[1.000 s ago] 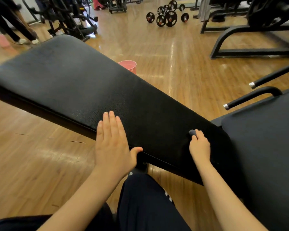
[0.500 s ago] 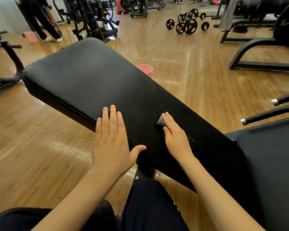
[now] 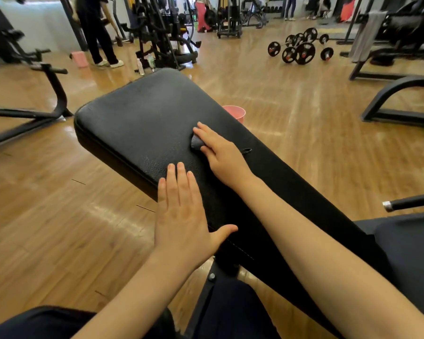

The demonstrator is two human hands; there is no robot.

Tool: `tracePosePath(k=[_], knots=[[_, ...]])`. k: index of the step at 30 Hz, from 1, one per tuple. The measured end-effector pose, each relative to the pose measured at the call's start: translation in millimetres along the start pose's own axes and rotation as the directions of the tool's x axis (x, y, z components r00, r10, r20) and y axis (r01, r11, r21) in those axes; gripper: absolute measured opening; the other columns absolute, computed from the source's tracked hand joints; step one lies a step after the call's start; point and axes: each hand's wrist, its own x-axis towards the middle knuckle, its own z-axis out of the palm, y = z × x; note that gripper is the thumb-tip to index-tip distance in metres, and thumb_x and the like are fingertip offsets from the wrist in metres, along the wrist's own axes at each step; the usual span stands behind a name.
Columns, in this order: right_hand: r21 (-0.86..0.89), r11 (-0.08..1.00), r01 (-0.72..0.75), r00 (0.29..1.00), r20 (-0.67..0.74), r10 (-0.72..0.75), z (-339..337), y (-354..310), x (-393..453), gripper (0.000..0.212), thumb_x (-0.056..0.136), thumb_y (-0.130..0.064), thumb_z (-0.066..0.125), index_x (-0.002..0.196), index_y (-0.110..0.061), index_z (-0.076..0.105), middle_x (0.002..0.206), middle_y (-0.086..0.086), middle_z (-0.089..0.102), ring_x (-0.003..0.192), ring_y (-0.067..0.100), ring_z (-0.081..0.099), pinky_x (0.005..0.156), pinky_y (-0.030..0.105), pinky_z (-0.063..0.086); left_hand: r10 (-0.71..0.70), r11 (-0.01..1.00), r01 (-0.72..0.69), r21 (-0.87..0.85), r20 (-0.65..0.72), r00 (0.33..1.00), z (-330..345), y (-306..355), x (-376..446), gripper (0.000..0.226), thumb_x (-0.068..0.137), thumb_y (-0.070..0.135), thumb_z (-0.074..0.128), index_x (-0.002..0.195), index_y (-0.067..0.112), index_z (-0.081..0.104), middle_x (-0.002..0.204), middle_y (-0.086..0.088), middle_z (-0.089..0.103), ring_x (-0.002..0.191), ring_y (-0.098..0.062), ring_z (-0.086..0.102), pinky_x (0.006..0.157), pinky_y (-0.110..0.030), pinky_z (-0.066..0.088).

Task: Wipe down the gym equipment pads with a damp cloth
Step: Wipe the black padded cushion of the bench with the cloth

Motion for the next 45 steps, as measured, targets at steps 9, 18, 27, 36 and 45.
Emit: tracePosePath(k=[9, 18, 27, 36, 45], knots=[[-0.005, 0.998, 0.065, 0.997, 0.037, -0.064, -12.1, 29.7, -37.8, 0.05, 0.089, -0.004, 0.047, 0.139, -0.01, 0.04, 0.146, -0.003, 0.031, 0.136, 0.007, 0.025, 0.109, 0.007, 0.012, 0.044, 0.996, -0.042, 0.076, -0.027, 0.999, 2.8, -7.8, 0.5, 0.126, 0.061, 0.087, 0.02, 0.142, -0.009, 0.007, 0.151, -0.031, 0.018, 0.143, -0.043, 0.011, 0.115, -0.05, -0.003], [-0.034, 0.982, 0.184, 0.982, 0.048, -0.183, 14.5, -14.2, 97.6, 0.045, 0.092, -0.002, 0.047, 0.137, -0.004, 0.042, 0.147, 0.013, 0.035, 0.138, 0.024, 0.03, 0.111, 0.023, 0.018, 0.054, 0.996, -0.055, 0.066, 0.009, 0.998, -0.3, -7.5, 1.4, 0.129, 0.062, 0.086, 0.036, 0.143, -0.009, 0.006, 0.152, -0.033, 0.015, 0.142, -0.043, 0.007, 0.114, -0.05, -0.008], [0.017, 0.981, 0.194, 0.981, 0.01, -0.194, 11.8, -13.7, 101.7, 0.047, 0.091, -0.002, 0.048, 0.137, -0.006, 0.043, 0.147, 0.011, 0.037, 0.137, 0.021, 0.032, 0.108, 0.014, 0.018, 0.077, 0.997, -0.077, 0.021, -0.011, 0.997, 5.2, -10.2, -0.2, 0.136, 0.051, 0.089, 0.057, 0.139, -0.01, 0.027, 0.148, -0.032, 0.029, 0.139, -0.043, 0.02, 0.114, -0.05, 0.001], [-0.058, 0.982, 0.182, 0.982, 0.061, -0.179, 5.5, -3.9, 108.6, 0.047, 0.09, 0.0, 0.048, 0.136, -0.003, 0.043, 0.145, 0.014, 0.037, 0.137, 0.024, 0.033, 0.109, 0.016, 0.017, 0.04, 0.999, -0.04, -0.02, -0.004, 0.999, 5.4, -7.0, -0.2, 0.14, 0.044, 0.085, 0.066, 0.137, -0.014, 0.031, 0.146, -0.033, 0.031, 0.138, -0.045, 0.025, 0.114, -0.051, 0.003], [0.003, 1.0, -0.01, 0.994, -0.108, 0.01, 5.5, 8.3, 73.6, 0.045, 0.091, 0.0, 0.048, 0.136, -0.007, 0.045, 0.145, 0.009, 0.039, 0.135, 0.019, 0.035, 0.103, 0.007, 0.017, 0.065, 0.998, -0.065, 0.001, 0.005, 0.998, 5.8, -11.2, -1.3, 0.138, 0.048, 0.087, 0.06, 0.137, -0.015, 0.031, 0.146, -0.033, 0.031, 0.138, -0.044, 0.024, 0.114, -0.05, 0.002]])
